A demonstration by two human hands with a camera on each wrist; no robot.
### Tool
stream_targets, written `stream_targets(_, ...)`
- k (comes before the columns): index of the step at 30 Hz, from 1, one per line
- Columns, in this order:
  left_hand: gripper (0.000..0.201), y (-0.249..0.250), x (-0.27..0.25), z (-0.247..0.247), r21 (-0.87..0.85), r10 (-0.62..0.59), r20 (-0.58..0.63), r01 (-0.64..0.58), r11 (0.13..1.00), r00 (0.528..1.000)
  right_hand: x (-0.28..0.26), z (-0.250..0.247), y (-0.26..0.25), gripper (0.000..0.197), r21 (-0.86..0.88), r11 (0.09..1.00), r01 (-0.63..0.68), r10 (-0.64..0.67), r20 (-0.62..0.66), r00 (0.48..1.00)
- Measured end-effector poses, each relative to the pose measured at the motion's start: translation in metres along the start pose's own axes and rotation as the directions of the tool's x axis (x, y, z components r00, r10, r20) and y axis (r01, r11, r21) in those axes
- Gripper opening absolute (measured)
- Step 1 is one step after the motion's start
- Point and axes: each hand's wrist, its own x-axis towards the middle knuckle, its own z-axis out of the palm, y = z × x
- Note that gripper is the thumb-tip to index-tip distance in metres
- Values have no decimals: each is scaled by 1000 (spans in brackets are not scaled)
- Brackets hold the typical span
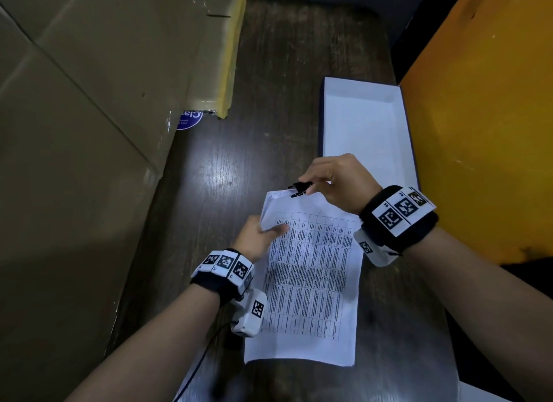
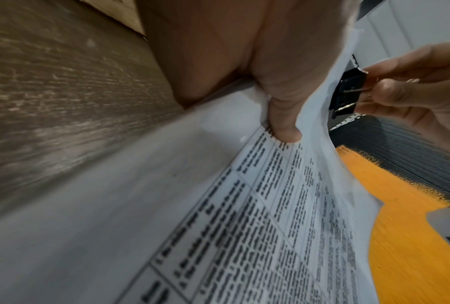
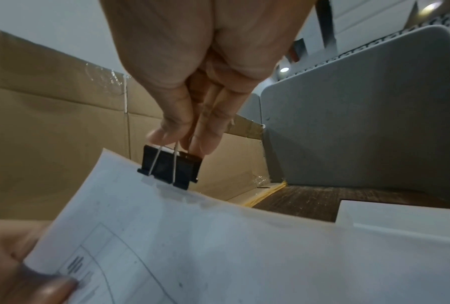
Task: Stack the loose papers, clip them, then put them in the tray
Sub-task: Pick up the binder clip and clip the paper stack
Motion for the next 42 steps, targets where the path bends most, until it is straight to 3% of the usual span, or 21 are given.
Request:
stream_targets(5,31,5,0,2,1,33,0,-33,999,999,5,-4,1,12,-66,997,-26,29,41,999)
stream_targets(9,33,7,-1,4,-18,43,-11,-44,999,999,10,-9,-2,13,-22,999,-38,40,105,994)
stream_targets(14,11,12,-5,8,-32,67,11,-67,997,998,16,-12,-7,15,109,991,-73,53,183,982)
stream_targets(20,17,12,-6,11,-28,61,1,-61,998,998,22,-16,-12,18,160,972,-172,129,248,960)
stream_targets(27,24,8,-8,14,-50,59,0,-59,997,998,26,-17,-14,22,77,975,-210,174,324,930)
stream_targets(38,18,7,-7,13,-73,62,-7,-63,995,998,26,-10,-10,31,53,971,-235,204,338,919)
stream_targets(40,12,9,-8,13,-75,68,-16,-69,995,998,24,-9,-11,33,49,977,-207,185,287,940)
stream_targets(42,7,11,-8,10,-89,75,-8,-76,993,997,19,-5,-11,33,34,991,-131,125,146,981)
